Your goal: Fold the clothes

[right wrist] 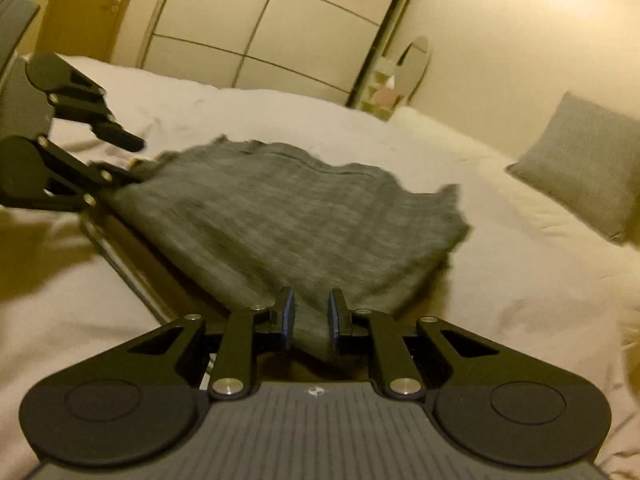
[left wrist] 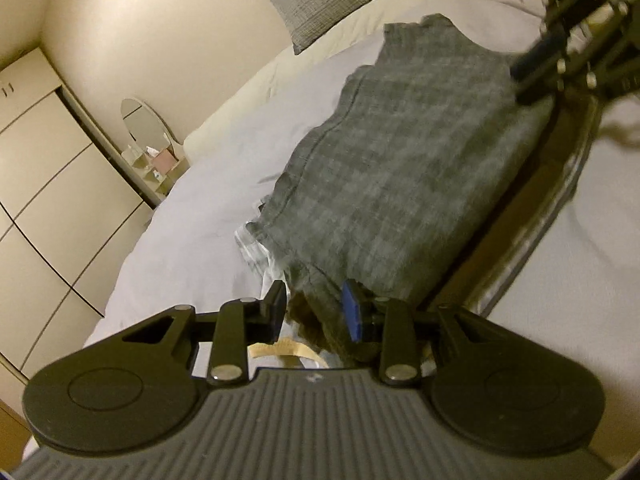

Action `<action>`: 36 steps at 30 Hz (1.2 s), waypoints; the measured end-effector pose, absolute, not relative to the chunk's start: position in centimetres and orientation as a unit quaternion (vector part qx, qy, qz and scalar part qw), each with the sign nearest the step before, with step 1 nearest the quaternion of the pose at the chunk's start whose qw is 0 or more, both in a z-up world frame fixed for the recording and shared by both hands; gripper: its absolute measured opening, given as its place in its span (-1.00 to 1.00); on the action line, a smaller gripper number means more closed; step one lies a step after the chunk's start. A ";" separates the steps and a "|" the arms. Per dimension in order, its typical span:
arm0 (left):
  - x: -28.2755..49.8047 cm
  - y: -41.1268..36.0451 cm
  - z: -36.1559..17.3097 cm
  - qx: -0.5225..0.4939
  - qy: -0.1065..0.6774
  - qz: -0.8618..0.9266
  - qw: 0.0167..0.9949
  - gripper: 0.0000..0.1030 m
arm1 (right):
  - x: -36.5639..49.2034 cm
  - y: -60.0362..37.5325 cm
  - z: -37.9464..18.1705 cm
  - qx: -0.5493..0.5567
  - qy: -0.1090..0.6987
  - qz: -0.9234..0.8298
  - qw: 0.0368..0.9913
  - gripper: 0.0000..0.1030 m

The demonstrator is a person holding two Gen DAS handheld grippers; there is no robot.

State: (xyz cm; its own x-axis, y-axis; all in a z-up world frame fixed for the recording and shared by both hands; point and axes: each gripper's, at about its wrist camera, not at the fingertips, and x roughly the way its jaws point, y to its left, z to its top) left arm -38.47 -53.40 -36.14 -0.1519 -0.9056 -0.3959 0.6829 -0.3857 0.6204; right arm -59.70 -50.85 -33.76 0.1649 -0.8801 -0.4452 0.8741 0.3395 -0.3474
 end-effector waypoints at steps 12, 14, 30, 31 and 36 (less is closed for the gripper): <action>-39.7 -53.1 -34.2 0.365 -0.184 -0.742 0.532 -0.45 | -62.4 -57.4 -31.4 -0.021 0.264 -0.595 0.759 -0.75; -39.9 -53.4 -35.1 0.376 -0.182 -0.739 0.528 -0.49 | -64.0 -60.2 -32.3 0.022 0.265 -0.611 0.746 -0.80; -39.8 -53.8 -35.8 0.376 -0.171 -0.740 0.532 -0.50 | -64.4 -65.9 -30.8 0.044 0.235 -0.598 0.765 -0.78; -39.8 -53.8 -35.9 0.374 -0.170 -0.740 0.532 -0.50 | -64.8 -67.5 -31.5 0.078 0.245 -0.596 0.761 -0.85; -39.6 -54.2 -36.0 0.370 -0.165 -0.742 0.534 -0.50 | -67.5 -69.1 -32.6 0.161 0.221 -0.595 0.756 -1.00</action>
State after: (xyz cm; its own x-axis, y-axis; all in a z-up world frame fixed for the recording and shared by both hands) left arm -39.63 -54.17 -36.04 -0.1557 -0.9145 -0.3734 0.6697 -0.3756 0.6406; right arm -67.49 -69.12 -32.63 0.1940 -0.8277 -0.5265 0.9706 0.2400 -0.0196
